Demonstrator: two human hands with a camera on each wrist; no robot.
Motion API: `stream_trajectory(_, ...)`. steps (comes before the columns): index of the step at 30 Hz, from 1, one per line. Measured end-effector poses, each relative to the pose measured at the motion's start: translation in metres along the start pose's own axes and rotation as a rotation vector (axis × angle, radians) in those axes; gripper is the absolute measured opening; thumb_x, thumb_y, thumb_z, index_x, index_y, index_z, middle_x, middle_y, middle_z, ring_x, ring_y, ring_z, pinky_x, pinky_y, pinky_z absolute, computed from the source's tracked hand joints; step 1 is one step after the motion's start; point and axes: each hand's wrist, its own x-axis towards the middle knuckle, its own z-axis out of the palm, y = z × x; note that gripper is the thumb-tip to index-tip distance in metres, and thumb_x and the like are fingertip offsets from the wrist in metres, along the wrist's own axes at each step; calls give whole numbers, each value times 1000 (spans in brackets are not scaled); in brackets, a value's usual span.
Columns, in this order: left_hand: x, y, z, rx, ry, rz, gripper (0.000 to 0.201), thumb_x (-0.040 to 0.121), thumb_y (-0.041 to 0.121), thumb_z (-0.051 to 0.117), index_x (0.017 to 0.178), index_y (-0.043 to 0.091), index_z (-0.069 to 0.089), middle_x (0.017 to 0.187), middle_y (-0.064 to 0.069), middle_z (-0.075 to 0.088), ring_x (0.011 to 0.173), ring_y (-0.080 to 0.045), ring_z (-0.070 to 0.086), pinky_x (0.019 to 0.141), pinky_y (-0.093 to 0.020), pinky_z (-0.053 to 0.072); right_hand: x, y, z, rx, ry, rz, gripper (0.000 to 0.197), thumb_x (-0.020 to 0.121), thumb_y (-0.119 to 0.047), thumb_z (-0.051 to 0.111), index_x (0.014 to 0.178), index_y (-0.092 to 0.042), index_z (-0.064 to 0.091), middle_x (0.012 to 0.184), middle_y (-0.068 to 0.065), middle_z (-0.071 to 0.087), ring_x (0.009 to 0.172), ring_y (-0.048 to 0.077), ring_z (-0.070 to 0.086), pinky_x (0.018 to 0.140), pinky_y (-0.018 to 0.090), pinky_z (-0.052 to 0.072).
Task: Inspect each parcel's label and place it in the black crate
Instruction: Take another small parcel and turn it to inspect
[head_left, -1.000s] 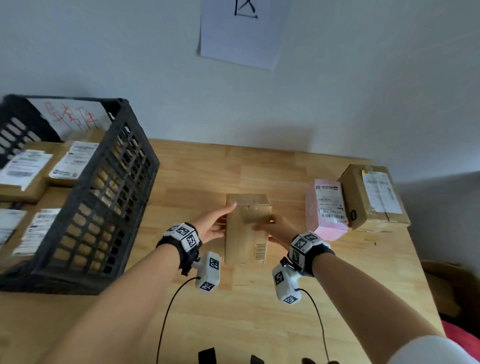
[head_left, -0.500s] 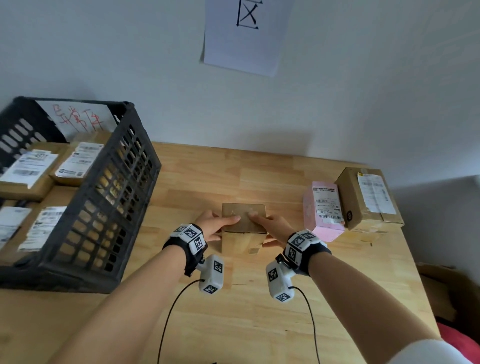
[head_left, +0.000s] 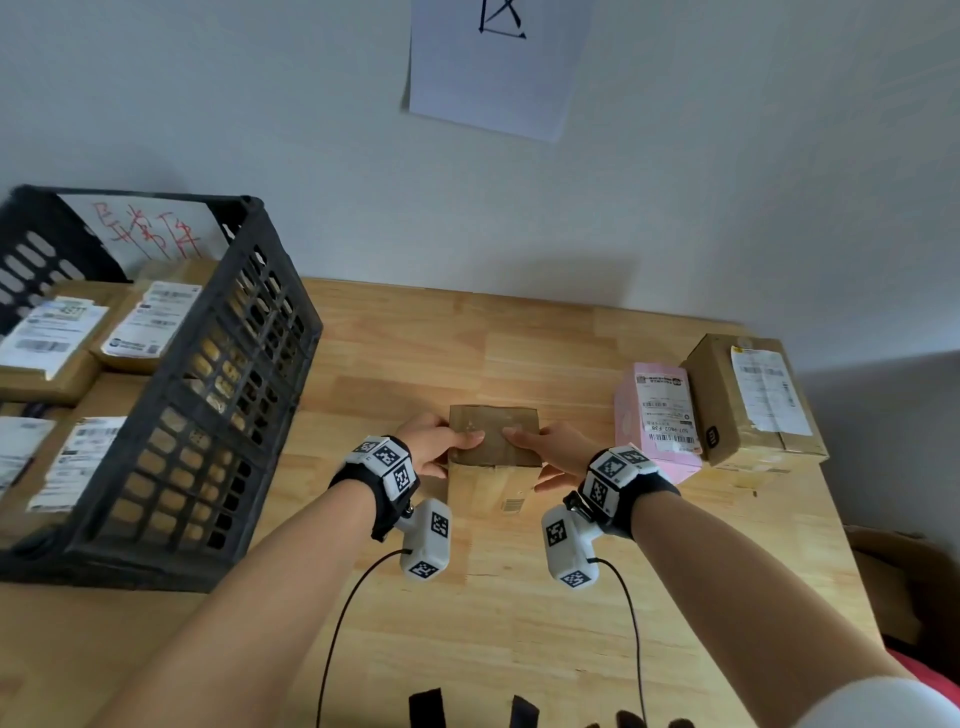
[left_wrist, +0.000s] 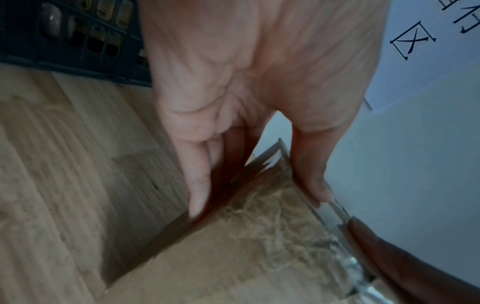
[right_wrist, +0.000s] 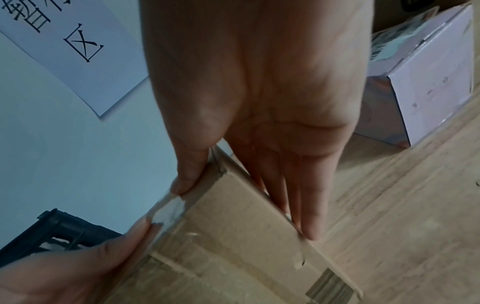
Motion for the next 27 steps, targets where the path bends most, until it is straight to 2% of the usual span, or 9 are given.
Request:
stream_trajectory(3, -1, -1, 0, -4, -8, 12, 37, 72, 25, 81, 100, 12, 62, 112, -13, 66, 108, -28, 61, 95, -49, 50, -4, 1, 0, 17, -12, 4, 59, 83, -53, 63, 117, -5, 57, 106, 12, 70, 97, 27, 68, 89, 45, 55)
stream_trajectory(8, -13, -11, -1, -33, -27, 53, 28, 75, 24, 79, 95, 15, 63, 107, -10, 68, 106, -27, 62, 99, -48, 47, -20, 13, 13, 56, -19, 3, 64, 81, -63, 58, 132, -30, 41, 119, 4, 60, 104, 29, 62, 94, 49, 50)
stream_trajectory(11, -18, -14, -5, -71, -18, 73, 32, 75, 23, 79, 99, 11, 63, 99, -9, 69, 99, -26, 65, 93, -45, 52, -33, 9, 15, -31, 17, -50, 66, 86, -66, 45, 137, -25, 38, 129, 0, 49, 115, 26, 51, 99, 49, 43)
stream_trajectory(15, -16, -14, -6, -113, 101, 17, 29, 84, 34, 69, 94, 8, 61, 83, -9, 65, 78, -25, 64, 84, -40, 56, -44, 6, 10, -107, 11, -51, 84, 83, -79, 19, 137, -19, 45, 128, 10, 57, 111, 24, 55, 98, 45, 44)
stream_trajectory(21, -20, -18, 11, -384, 105, -42, 53, 92, 48, 52, 120, 3, 46, 94, -16, 57, 77, -28, 59, 61, -36, 50, -37, 23, 17, -119, 103, 87, 67, 94, -62, 30, 129, -7, 46, 113, 14, 61, 92, 28, 65, 88, 39, 54)
stream_trajectory(22, -21, -20, 17, -403, 66, -27, 58, 91, 48, 53, 129, 4, 44, 106, -17, 56, 90, -30, 59, 64, -35, 49, -34, 26, 20, -112, 104, 114, 65, 95, -59, 31, 127, -5, 46, 105, 13, 62, 89, 29, 66, 89, 41, 55)
stream_trajectory(24, -25, -25, 27, -346, -18, 9, 56, 90, 41, 58, 133, 8, 45, 130, -15, 51, 118, -29, 50, 88, -36, 46, -32, 29, 25, -118, 116, 134, 56, 97, -53, 30, 114, -3, 47, 86, 9, 58, 84, 29, 65, 90, 44, 54)
stream_trajectory(25, -27, -29, 30, -306, -65, 10, 48, 88, 36, 62, 125, 8, 51, 130, -12, 52, 119, -26, 49, 98, -35, 40, -31, 30, 27, -132, 120, 132, 49, 99, -49, 31, 105, -3, 47, 80, 8, 55, 85, 30, 64, 91, 44, 53)
stream_trajectory(27, -29, -39, 32, -219, -121, 17, 37, 79, 28, 74, 105, 9, 56, 113, -11, 60, 108, -22, 55, 99, -30, 35, -29, 32, 32, -133, 94, 111, 39, 100, -39, 37, 96, -3, 52, 82, 11, 58, 94, 32, 66, 94, 44, 52)
